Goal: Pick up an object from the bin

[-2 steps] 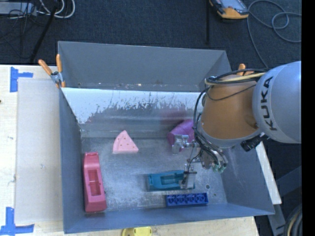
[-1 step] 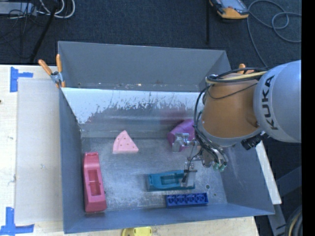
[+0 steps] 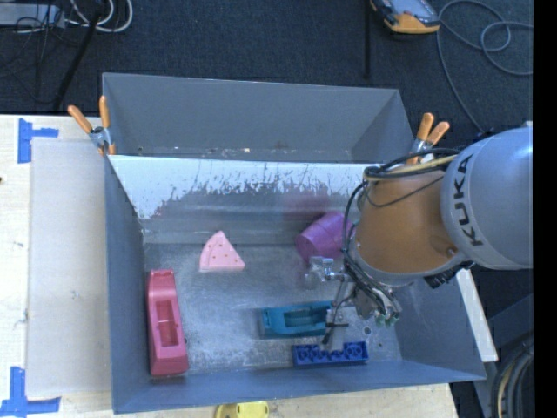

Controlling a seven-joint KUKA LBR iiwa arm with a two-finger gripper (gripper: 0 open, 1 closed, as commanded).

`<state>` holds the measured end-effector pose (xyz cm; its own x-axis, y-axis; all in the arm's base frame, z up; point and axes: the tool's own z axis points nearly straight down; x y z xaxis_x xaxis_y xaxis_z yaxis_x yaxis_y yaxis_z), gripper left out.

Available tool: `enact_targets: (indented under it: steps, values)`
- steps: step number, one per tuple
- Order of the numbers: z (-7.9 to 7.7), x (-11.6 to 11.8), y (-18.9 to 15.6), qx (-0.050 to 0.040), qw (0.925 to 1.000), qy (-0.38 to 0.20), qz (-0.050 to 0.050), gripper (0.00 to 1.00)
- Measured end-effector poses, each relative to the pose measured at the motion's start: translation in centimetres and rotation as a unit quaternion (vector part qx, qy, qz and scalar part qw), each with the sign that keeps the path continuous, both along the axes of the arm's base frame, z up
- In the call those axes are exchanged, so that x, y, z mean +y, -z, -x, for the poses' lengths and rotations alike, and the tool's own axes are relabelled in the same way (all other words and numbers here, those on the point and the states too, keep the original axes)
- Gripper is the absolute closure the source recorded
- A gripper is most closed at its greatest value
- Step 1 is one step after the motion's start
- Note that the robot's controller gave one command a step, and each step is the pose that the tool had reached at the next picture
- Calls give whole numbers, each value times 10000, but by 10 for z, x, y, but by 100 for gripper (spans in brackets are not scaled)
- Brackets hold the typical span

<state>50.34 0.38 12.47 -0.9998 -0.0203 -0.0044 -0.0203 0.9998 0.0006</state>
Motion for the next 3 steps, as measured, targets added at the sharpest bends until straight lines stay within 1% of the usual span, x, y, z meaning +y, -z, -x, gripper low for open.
enact_targets:
  steps: [1,2,3]
  values:
    - [-24,-4,55,21,9995,-304,3,100]
    - [-24,-4,55,21,9995,-302,3,100]
    - [-25,7,16,93,9994,-323,6,100]
